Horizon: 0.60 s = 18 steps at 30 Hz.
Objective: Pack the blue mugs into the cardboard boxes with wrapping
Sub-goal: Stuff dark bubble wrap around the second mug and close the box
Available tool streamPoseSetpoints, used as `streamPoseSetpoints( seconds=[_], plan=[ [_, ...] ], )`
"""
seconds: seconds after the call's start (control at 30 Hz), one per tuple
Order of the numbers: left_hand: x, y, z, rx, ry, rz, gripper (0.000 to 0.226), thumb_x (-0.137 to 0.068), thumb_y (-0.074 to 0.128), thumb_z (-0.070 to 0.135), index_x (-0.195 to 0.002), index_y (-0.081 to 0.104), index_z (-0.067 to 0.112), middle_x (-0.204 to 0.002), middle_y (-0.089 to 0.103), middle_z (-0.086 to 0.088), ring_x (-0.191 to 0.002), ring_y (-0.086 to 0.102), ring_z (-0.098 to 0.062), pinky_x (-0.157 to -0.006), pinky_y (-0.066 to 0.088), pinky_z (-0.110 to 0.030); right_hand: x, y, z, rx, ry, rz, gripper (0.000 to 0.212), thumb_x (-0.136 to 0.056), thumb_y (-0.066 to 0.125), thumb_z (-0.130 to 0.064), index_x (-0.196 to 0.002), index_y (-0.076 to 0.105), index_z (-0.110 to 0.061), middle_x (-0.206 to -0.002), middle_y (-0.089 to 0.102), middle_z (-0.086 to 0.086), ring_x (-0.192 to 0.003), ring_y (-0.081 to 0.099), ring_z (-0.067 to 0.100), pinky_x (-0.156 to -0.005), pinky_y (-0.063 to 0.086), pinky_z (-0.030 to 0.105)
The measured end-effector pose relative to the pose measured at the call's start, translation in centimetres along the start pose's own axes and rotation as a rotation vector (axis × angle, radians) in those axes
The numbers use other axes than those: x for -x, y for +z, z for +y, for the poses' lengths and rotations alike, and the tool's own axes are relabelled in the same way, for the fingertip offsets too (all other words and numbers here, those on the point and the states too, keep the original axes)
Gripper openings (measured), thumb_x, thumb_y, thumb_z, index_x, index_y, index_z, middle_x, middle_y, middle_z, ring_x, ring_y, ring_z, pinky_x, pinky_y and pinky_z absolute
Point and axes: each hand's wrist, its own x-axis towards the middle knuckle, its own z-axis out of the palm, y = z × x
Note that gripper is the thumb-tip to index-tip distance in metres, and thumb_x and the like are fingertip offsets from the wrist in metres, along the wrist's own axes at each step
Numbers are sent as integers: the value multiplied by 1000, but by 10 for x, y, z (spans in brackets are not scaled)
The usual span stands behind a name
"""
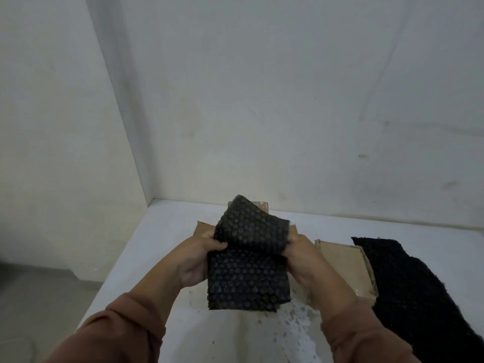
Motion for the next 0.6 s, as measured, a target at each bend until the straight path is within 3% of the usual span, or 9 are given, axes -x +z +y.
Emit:
streamPoseSetpoints(
  seconds=[0.1, 0.2, 0.23, 0.3, 0.37, 0.43, 0.47, 0.53, 0.6],
  plan=[
    [-2, -8, -2, 85, -16, -73, 31, -82, 37, 12, -99, 60, -1, -93, 61, -17, -83, 59, -28, -74, 51, -36, 2, -1, -3, 90, -35, -4, 61, -84, 37, 15, -49, 71, -21, -77, 73, 0, -75, 61, 24, -64, 50, 32],
    [-4, -9, 0, -32, -52, -23, 39, -89, 43, 40, -71, 59, 9, -80, 55, -11, -73, 52, -22, -64, 45, -31, 2, -3, -8, 318, -153, -44, 64, -76, 32, 22, -48, 67, -24, -85, 64, -8, -84, 59, 16, -71, 51, 22],
    [-5, -8, 0, -143, -65, 0, 38, -92, 48, 38, -64, 57, 14, -80, 56, -8, -75, 52, -21, -64, 46, -31, 2, -4, -10, 385, -181, -53, 62, -77, 33, 21, -53, 68, -24, -88, 63, -10, -88, 58, 14, -74, 50, 19],
    [-9, -8, -1, -310, -56, 6, 25, -91, 56, 12, -67, 52, 15, -84, 56, -7, -83, 53, -21, -67, 48, -31, 1, -6, -14, 411, -176, -51, 57, -81, 35, 16, -64, 69, -27, -93, 62, -12, -92, 57, 12, -76, 48, 20],
    [-13, -10, -1, -319, -4, 46, 19, -85, 54, -8, -84, 51, 11, -97, 59, -13, -96, 56, -28, -71, 49, -35, 0, -9, -14, 270, -91, -36, 45, -87, 38, 4, -86, 70, -29, -106, 62, -6, -98, 58, 12, -77, 51, 28],
    [-16, -9, 0, -178, 76, 144, 28, -85, 51, -12, -106, 50, 6, -116, 58, -16, -110, 55, -35, -74, 54, -41, -2, -10, -7, -87, -2, -38, 27, -94, 44, -17, -115, 59, -26, -118, 60, 5, -105, 59, 21, -82, 54, 40],
    [-17, -7, 0, -99, 116, 188, 33, -86, 50, -12, -114, 49, 6, -120, 56, -15, -111, 55, -35, -72, 55, -43, -1, -11, -2, -293, 41, -48, 32, -95, 46, -32, -124, 53, -23, -121, 59, 8, -107, 58, 24, -82, 55, 43],
    [-18, -3, -3, 30, 181, 234, 35, -88, 48, -11, -119, 49, 4, -121, 57, -15, -110, 57, -35, -72, 57, -47, -1, -8, 8, -481, 124, -97, 55, -85, 46, -52, -127, 52, -17, -122, 60, 12, -104, 57, 28, -77, 56, 42],
    [-20, 0, -11, 109, 198, 255, 26, -88, 47, -12, -112, 52, 0, -119, 59, -20, -109, 59, -36, -81, 56, -50, -1, 3, 17, -457, 152, -134, 53, -81, 54, -45, -123, 56, -15, -123, 61, 14, -106, 58, 30, -80, 55, 40]
  ],
)
